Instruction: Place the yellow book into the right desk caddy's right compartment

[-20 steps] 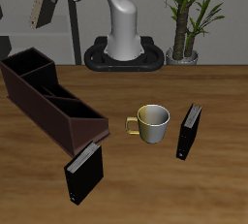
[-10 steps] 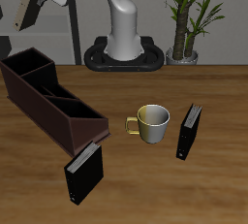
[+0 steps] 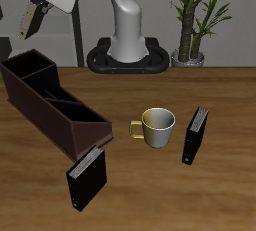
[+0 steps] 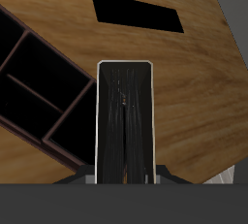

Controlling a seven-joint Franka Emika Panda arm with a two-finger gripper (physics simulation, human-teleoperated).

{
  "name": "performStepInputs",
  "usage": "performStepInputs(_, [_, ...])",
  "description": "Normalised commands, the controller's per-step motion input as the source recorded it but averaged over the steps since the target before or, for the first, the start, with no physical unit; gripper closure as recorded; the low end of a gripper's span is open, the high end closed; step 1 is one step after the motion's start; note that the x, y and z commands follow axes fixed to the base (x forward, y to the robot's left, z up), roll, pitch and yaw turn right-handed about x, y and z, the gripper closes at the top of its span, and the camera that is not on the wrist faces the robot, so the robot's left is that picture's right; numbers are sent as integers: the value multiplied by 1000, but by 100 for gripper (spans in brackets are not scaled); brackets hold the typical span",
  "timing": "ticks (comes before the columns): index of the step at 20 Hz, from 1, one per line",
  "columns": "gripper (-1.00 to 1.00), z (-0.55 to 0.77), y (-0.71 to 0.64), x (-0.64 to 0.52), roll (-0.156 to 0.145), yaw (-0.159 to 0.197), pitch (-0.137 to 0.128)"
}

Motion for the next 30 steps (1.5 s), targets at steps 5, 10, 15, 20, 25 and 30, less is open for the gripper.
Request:
performStepInputs(5, [100, -49, 68, 52, 7, 3, -1])
performStepInputs(10, [100, -120, -40, 17, -10, 4, -1])
performStepInputs(15, [100, -167, -58, -7, -7, -7, 1])
performStepInputs(20, [100, -164, -25, 16, -3, 0, 7])
performStepInputs(25, [100, -244, -97, 46, -8, 2, 23])
performStepInputs(30, [100, -279, -32, 64, 5, -1, 39])
